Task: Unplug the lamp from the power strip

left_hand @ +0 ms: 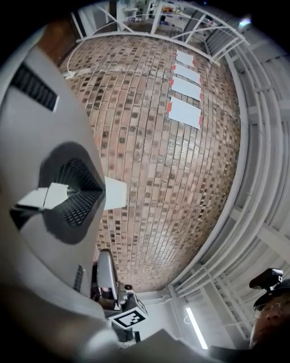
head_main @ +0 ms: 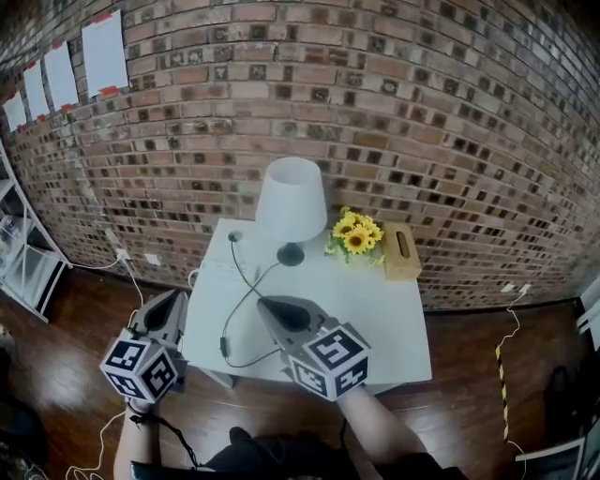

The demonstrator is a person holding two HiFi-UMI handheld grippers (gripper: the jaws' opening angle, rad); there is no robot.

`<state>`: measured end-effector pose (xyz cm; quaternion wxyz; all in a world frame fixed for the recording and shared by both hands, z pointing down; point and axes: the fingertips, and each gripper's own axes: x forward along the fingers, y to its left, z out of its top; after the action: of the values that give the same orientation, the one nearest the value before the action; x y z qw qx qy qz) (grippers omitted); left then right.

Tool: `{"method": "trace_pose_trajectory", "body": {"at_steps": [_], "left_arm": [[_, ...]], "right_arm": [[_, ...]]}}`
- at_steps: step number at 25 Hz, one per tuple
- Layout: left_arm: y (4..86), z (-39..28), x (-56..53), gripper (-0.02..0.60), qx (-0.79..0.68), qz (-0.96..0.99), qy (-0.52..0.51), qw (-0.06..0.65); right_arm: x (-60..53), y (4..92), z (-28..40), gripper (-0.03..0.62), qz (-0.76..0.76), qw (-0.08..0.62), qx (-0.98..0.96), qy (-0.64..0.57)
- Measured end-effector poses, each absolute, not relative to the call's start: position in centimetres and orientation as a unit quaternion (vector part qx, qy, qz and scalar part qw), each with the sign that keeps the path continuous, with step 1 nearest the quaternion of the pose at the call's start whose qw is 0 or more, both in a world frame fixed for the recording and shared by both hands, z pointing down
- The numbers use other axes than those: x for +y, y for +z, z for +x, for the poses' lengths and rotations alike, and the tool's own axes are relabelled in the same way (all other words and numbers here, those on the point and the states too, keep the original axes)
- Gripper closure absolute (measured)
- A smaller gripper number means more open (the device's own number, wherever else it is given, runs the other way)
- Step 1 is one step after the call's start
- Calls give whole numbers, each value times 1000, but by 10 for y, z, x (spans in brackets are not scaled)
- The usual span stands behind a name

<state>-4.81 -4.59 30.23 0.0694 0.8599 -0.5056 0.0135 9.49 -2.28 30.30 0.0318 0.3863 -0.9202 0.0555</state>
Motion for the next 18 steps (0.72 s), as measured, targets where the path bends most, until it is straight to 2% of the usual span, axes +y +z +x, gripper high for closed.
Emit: {"method": "trace_pose_trajectory", "body": {"at_steps": [8,18], "left_arm": [[297,42,-34,566,-469,881,48,35],[316,143,-20,566,-418,904,87,29]], "right_arm": [[0,306,164,597,388,28,-918,69],[28,328,247,597,406,27,-908,102]]}}
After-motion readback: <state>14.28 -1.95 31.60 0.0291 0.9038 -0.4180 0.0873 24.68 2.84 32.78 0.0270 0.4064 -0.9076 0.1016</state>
